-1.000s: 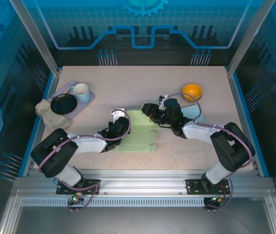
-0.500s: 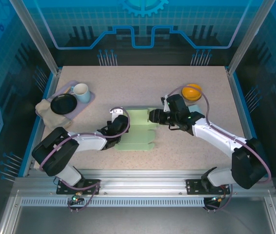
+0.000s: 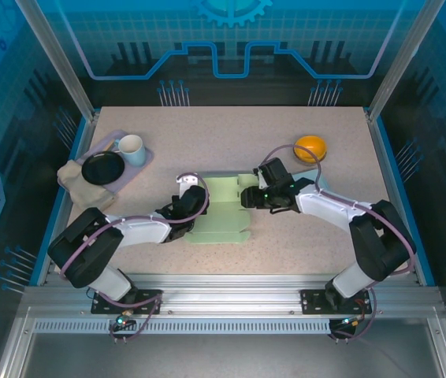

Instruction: Fold the paper box

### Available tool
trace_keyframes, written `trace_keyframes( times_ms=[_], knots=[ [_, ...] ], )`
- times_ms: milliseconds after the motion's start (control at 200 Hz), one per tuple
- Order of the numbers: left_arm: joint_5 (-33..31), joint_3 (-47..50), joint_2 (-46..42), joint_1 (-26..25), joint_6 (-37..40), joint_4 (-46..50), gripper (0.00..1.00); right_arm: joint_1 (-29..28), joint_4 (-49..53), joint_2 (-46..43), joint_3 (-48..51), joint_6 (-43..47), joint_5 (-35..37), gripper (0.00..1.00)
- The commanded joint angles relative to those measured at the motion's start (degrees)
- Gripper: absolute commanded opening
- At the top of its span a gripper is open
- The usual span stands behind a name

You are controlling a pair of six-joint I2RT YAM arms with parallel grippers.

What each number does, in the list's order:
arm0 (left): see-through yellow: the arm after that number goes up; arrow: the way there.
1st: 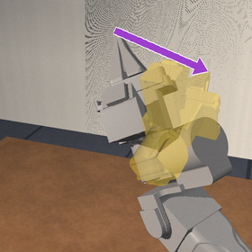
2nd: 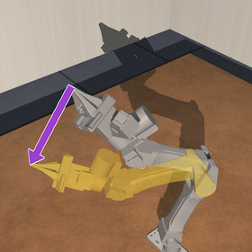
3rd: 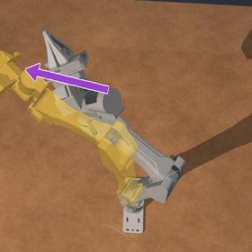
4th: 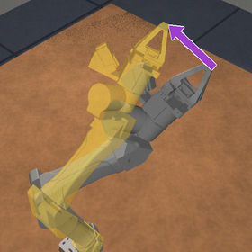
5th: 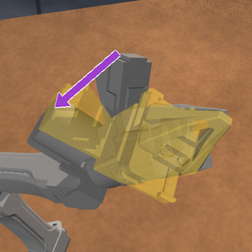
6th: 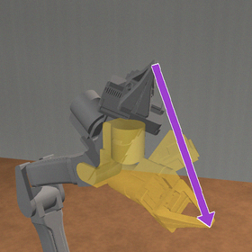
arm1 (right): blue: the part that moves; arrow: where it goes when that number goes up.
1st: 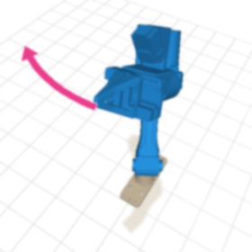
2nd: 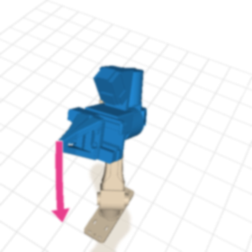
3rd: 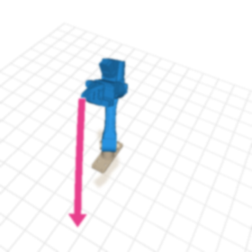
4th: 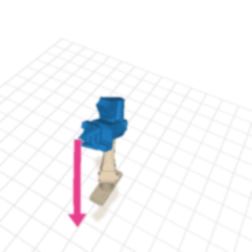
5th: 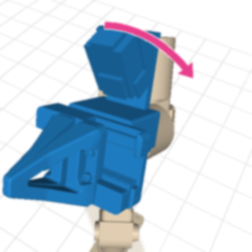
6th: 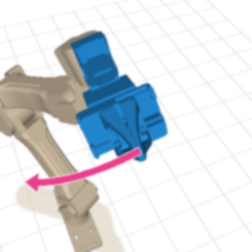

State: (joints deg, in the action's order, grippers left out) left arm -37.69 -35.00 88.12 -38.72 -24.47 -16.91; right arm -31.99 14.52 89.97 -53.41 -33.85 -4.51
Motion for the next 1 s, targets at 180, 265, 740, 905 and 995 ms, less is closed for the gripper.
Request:
trace_keyframes(
  times_ms=[180,265,740,905,995],
  knots=[
    [0.17,-1.38,-0.05,0.14,-3.41,0.60,0.00,-3.04,-1.02,2.77,-3.55,-4.56,-1.51,0.52],
    [-0.10,-1.56,-0.01,0.15,-3.31,0.81,0.00,-4.01,0.50,2.76,-4.27,-4.55,0.52,0.52],
    [-0.77,-0.72,-0.65,0.16,-4.42,1.41,0.00,-3.21,1.18,2.35,-1.51,-6.29,5.67,0.54],
    [-0.54,-1.10,-0.70,0.22,-4.27,1.57,0.00,-3.84,0.32,2.74,-2.12,-7.61,3.12,0.53],
    [-0.30,-1.64,-0.58,0.17,-3.77,1.79,0.00,-4.10,-0.20,2.50,-3.01,-8.29,1.19,0.53]
  ],
)
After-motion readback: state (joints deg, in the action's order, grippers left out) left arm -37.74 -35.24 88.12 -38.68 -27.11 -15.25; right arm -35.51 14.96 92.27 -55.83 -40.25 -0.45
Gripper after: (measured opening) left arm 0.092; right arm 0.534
